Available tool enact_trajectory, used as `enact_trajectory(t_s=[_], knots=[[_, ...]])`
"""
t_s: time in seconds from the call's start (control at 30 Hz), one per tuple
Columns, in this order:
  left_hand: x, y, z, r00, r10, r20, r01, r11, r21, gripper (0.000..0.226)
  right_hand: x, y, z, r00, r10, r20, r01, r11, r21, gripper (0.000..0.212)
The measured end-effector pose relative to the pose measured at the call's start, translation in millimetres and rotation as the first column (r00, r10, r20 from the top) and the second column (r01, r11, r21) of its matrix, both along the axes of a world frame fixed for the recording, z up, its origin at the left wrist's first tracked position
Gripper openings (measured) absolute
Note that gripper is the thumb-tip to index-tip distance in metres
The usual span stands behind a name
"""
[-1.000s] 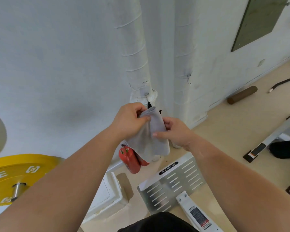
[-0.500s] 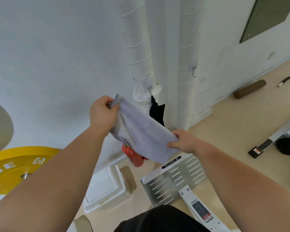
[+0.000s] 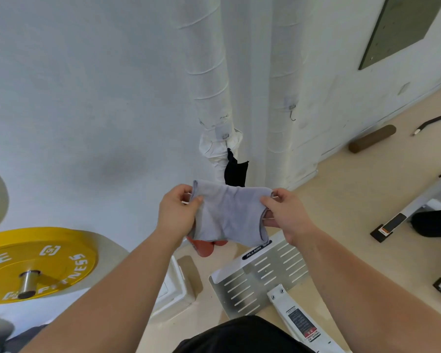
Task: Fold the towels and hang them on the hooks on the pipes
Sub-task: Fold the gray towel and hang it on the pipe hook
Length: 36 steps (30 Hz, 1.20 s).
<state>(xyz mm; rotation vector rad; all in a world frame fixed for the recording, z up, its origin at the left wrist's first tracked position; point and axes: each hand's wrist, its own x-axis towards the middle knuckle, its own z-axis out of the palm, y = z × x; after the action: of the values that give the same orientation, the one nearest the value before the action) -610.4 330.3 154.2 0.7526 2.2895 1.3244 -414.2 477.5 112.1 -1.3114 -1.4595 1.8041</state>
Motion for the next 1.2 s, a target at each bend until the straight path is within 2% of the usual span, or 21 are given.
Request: enact_trajectory(t_s=[0.23, 0.43, 0.53, 0.63, 0.73, 0.8, 0.9, 0.97, 1.0, 1.03, 1.1, 1.17, 1.2], knots=[[37, 12, -1, 1.0, -0.024, 0.009, 0.024, 0.998, 0.052, 0.008, -37, -35, 30, 0.998, 0.044, -0.035, -0.034, 0.97, 0.241, 0.013], [47, 17, 17, 0.997, -0.038, 0.061, 0.03, 0.991, 0.128, 0.003, -44, -50, 46, 0.995, 0.058, -0.083, -0.031, 0.955, 0.296, 0.017], [53, 17, 27, 0.991, -0.055, 0.125, 0.036, 0.989, 0.146, 0.008, -44, -53, 50, 0.986, 0.105, -0.129, -0.069, 0.964, 0.259, 0.016], [61, 19, 31, 0.969, -0.067, 0.236, 0.035, 0.99, 0.138, 0.016, -40, -59, 55, 0.954, 0.186, -0.234, -0.15, 0.975, 0.166, 0.031], [60, 21, 22, 0.989, -0.025, 0.149, 0.01, 0.995, 0.1, 0.024, -33, -56, 56, 0.916, 0.246, -0.318, -0.229, 0.969, 0.091, 0.045], [59, 21, 15, 0.991, -0.004, 0.132, -0.006, 0.997, 0.076, 0.022, -28, -53, 52, 0.923, 0.278, -0.266, -0.258, 0.96, 0.106, 0.05], [57, 21, 13, 0.98, -0.029, 0.195, 0.017, 0.998, 0.063, 0.028, -21, -40, 33, 0.981, 0.19, -0.02, -0.17, 0.916, 0.362, 0.038], [48, 19, 20, 0.972, -0.134, 0.191, 0.129, 0.991, 0.038, 0.031, -13, -26, 30, 0.966, 0.198, 0.165, -0.256, 0.817, 0.517, 0.067], [42, 17, 25, 0.958, -0.216, 0.189, 0.217, 0.976, 0.018, 0.03, -12, -18, 31, 0.935, 0.269, 0.231, -0.352, 0.781, 0.516, 0.082], [35, 15, 32, 0.931, -0.307, 0.199, 0.314, 0.949, -0.006, 0.029, -13, -10, 35, 0.894, 0.366, 0.258, -0.447, 0.755, 0.479, 0.086], [19, 12, 46, 0.866, -0.439, 0.242, 0.462, 0.885, -0.05, 0.028, -21, 3, 44, 0.813, 0.53, 0.24, -0.581, 0.712, 0.394, 0.062], [4, 12, 53, 0.84, -0.473, 0.264, 0.501, 0.864, -0.045, 0.027, -30, 7, 49, 0.774, 0.577, 0.26, -0.632, 0.676, 0.379, 0.043], [-5, 11, 52, 0.848, -0.458, 0.268, 0.483, 0.875, -0.032, 0.027, -37, 6, 50, 0.781, 0.578, 0.239, -0.624, 0.695, 0.357, 0.036]])
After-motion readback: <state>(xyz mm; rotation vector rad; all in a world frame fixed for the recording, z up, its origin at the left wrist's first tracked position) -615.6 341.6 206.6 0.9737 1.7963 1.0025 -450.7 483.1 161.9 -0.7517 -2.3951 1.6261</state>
